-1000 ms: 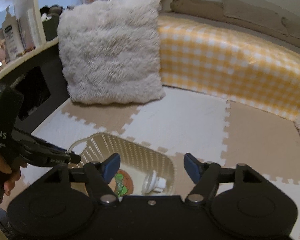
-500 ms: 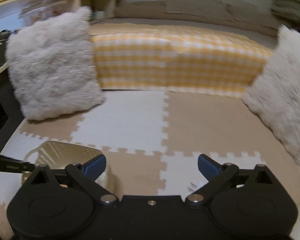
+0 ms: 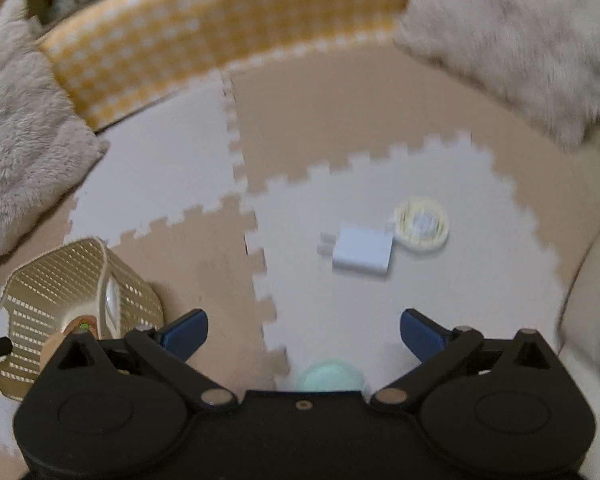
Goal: Organize rigid objects
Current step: 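Withdraw the right gripper and move it to the mint-green round lid, then grasp the mint-green round lid with the right gripper, then lift the mint-green lid with the right gripper and carry it over the basket, then lower the mint-green lid into the basket and open the right gripper, then withdraw the right gripper and move it to the white USB charger, then grasp the white USB charger with the right gripper, then lift the white charger with the right gripper and carry it over the basket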
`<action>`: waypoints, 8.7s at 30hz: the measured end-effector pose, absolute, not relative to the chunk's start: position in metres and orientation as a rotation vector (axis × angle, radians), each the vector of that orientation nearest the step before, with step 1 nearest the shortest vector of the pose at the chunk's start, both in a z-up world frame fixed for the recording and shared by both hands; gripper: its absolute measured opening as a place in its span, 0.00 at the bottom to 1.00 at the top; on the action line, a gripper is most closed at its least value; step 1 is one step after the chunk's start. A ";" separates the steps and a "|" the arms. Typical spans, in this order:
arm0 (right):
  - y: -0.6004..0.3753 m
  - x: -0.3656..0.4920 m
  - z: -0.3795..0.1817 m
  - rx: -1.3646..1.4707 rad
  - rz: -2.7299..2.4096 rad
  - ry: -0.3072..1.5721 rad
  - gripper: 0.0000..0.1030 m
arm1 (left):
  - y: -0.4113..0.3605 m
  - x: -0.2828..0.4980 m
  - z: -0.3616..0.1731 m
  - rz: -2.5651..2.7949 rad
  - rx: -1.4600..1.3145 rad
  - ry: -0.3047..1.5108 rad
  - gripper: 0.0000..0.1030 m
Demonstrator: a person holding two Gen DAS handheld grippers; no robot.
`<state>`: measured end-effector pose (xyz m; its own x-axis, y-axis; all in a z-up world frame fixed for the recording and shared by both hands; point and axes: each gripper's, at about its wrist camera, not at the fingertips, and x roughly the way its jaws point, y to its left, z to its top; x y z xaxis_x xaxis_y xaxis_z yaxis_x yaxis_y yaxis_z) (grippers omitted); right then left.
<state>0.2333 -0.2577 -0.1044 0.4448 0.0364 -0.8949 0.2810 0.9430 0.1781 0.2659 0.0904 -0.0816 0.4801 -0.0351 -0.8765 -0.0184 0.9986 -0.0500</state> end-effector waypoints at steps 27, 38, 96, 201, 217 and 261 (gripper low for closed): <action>-0.257 0.234 -0.156 0.362 -0.259 1.299 0.52 | 0.090 0.266 -0.082 -0.010 -0.054 1.070 0.10; -0.255 0.237 -0.113 0.376 -0.196 1.064 0.51 | 0.090 0.266 -0.082 -0.010 -0.053 1.070 0.10; -0.074 0.305 -0.105 0.015 0.402 1.082 0.51 | 0.089 0.267 -0.081 -0.013 -0.049 1.070 0.11; -0.298 0.326 -0.153 0.239 -0.247 1.215 0.47 | 0.088 0.269 -0.083 -0.013 -0.034 1.070 0.11; -0.299 0.322 -0.130 0.280 -0.212 1.136 0.46 | 0.088 0.269 -0.083 -0.013 -0.033 1.070 0.11; -0.066 0.319 -0.083 0.237 0.400 1.097 0.46 | 0.089 0.267 -0.083 -0.019 -0.051 1.069 0.11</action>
